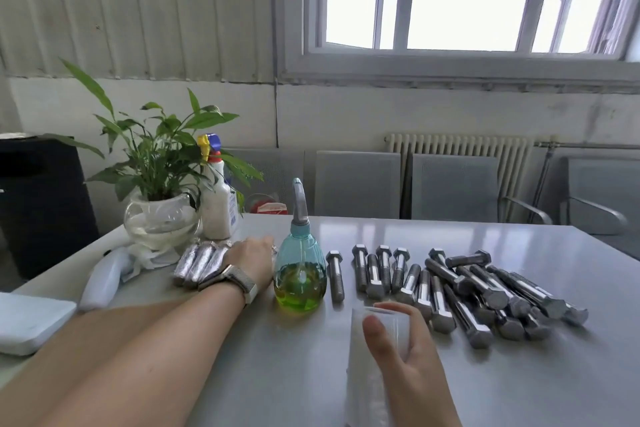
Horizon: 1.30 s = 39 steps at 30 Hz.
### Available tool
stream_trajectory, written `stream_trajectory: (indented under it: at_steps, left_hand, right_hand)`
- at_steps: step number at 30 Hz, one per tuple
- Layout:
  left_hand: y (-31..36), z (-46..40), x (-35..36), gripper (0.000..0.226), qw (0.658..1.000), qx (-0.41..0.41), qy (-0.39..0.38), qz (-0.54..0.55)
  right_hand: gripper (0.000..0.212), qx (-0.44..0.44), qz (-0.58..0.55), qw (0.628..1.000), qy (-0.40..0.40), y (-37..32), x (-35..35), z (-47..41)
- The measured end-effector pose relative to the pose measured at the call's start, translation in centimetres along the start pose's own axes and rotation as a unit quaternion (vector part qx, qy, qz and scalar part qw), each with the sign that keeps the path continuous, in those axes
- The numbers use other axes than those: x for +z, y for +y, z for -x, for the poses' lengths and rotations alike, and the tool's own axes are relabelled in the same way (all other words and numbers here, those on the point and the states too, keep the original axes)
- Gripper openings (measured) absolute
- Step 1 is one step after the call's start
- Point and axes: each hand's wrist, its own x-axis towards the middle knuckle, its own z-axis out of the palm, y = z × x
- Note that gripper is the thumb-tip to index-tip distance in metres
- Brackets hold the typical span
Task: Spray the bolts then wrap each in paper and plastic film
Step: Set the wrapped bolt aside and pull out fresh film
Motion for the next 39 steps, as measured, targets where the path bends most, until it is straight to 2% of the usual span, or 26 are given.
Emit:
stream_trajectory:
  at_steps: [3, 5, 8, 10, 13, 21, 25, 28, 30, 31, 32, 34, 35, 36, 37, 38, 39]
  left_hand:
    - [0.1, 0.0, 0.9, 0.028, 0.998, -0.019, 0.019, -0.049]
    - [0.1, 0.0, 1.0, 0.031, 0.998, -0.029, 0.003, -0.057]
    - [-0.6, -0.4, 1.6, 0.04, 0.996, 0.017, 0.021, -0.088]
    - [-1.3, -0.7, 2.1, 0.047, 0.997, 0.059, 0.01, -0.058]
    - [-2.2, -1.2, 2.2, 0.049, 0.996, 0.08, -0.03, 0.008]
    - [-3.2, -1.9, 2.4, 0.049, 0.996, 0.075, -0.033, -0.028]
    - [-3.5, -1.6, 2.5, 0.052, 0.997, 0.071, -0.024, -0.008]
    - [-3.4, -0.4, 1.5, 0.053, 0.995, 0.035, 0.015, 0.095]
    - [-3.6, 0.7, 0.1, 0.042, 0.971, -0.016, 0.117, 0.209]
    - [-3.5, 1.4, -1.0, 0.035, 0.945, -0.057, 0.191, 0.259]
    - [-3.5, 2.2, -2.1, 0.03, 0.905, -0.117, 0.268, 0.31]
    - [-3.1, 4.2, -5.0, 0.027, 0.788, -0.237, 0.395, 0.409]
    - [-2.8, 5.4, -6.2, 0.026, 0.732, -0.256, 0.437, 0.456]
    - [-2.2, 6.8, -7.3, 0.025, 0.693, -0.24, 0.452, 0.507]
    - [-1.4, 8.5, -8.1, 0.022, 0.678, -0.2, 0.439, 0.554]
    - [-0.4, 10.2, -8.7, 0.018, 0.687, -0.15, 0.404, 0.585]
    - [0.9, 11.8, -8.8, 0.015, 0.715, -0.1, 0.346, 0.599]
  right_hand:
    - [0.053, 0.012, -0.012, 1.0, -0.013, 0.2, -0.1, -0.1]
    - [0.052, 0.01, -0.016, 1.0, -0.015, 0.4, -0.1, -0.2]
    - [0.065, 0.004, -0.021, 1.0, -0.015, 0.3, 0.0, -0.1]
    - [0.064, 0.004, -0.024, 1.0, -0.011, 0.2, 0.1, -0.1]
    - [0.051, 0.003, -0.028, 1.0, -0.012, 0.1, 0.0, -0.1]
    - [0.053, 0.019, -0.029, 0.999, -0.021, 0.5, -0.6, -0.1]
    - [0.064, 0.01, -0.017, 1.0, -0.022, 0.4, -0.6, -0.1]
    - [0.074, 0.005, 0.001, 1.0, -0.019, 0.2, -0.6, 0.1]
    - [0.076, 0.015, 0.0, 1.0, -0.023, -0.1, -0.6, 0.1]
    - [0.076, 0.03, -0.008, 0.999, -0.027, -0.2, -0.7, 0.1]
    - [0.075, 0.052, -0.021, 0.998, -0.033, -0.4, -0.7, 0.1]
    - [0.073, 0.094, -0.051, 0.993, -0.04, -0.6, -0.7, 0.2]
    - [0.071, 0.108, -0.064, 0.991, -0.041, -0.8, -0.8, 0.2]
    - [0.069, 0.117, -0.076, 0.989, -0.041, -0.9, -0.8, 0.3]
    - [0.066, 0.12, -0.086, 0.988, -0.04, -1.1, -0.9, 0.4]
    - [0.063, 0.119, -0.093, 0.988, -0.04, -1.3, -0.9, 0.4]
    - [0.061, 0.114, -0.096, 0.988, -0.041, -1.5, -0.9, 0.4]
